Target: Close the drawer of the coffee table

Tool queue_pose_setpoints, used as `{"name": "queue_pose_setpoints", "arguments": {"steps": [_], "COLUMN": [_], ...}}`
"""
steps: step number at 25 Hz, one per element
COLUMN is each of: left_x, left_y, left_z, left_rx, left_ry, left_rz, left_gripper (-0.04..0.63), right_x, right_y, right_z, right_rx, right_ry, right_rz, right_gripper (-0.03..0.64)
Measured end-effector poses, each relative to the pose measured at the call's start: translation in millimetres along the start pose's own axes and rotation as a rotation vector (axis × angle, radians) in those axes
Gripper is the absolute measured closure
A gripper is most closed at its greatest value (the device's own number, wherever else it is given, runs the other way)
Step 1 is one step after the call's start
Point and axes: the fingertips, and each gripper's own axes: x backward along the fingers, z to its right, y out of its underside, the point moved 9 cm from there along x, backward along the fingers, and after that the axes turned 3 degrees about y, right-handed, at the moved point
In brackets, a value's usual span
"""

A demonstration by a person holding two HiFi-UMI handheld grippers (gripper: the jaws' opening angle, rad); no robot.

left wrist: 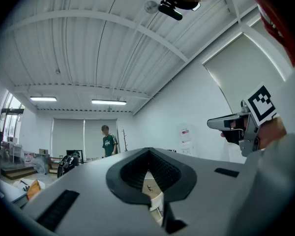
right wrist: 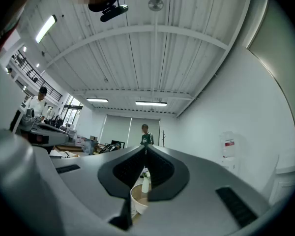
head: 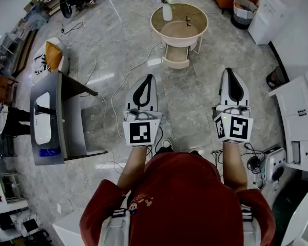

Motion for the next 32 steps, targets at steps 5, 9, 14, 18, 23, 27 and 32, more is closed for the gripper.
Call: {"name": "queue_pose_setpoints", "arguments": {"steps": [5, 9, 14, 18, 23, 27, 32], "left_x": [-8.6, -10.7, -15.2, -12.2, -6.4, -5.0, -7.3], "left_y": [1.8, 4.9, 7.2, 12.0, 20.0, 27.6, 38.2], "left_z": [1.9, 3.2, -1.3, -15.3, -42.9, -62.7, -81.6], "left_rx": [0.009, 0.015, 0.018, 0.027, 0.036, 0.031, 0.026], "left_ry": [-0.014, -0.018, -0.021, -0.037, -0.055, -0.045, -0.016], "left_rz": [0.011, 0.013, 0.011, 0.012, 0.015, 0.019, 0.019], "left_gripper": [0.583, 0.582, 0.582, 0.582, 0.583, 0.583, 0.582], "right_x": [-3.7, -5.2, -12.0, -20.2, -33.1, -40.7, -43.4], "right_y": [8.2, 11.8, 14.6, 16.8, 18.5, 22.8, 29.1], "right_z": [10.8, 11.8, 9.1, -3.3, -25.7, -42.5, -61.9], "right_rx": [-0.009, -0.009, -0.012, -0.034, -0.046, -0.04, -0.029], "right_ry": [0.015, 0.013, 0.008, -0.018, -0.013, -0.009, 0.014], "right_rz": [-0.008, -0.016, -0.007, 0.014, 0.013, 0.014, -0.001], "right_gripper": [0.591, 0.592, 0.591, 0.591, 0.591, 0.591, 0.591]}}
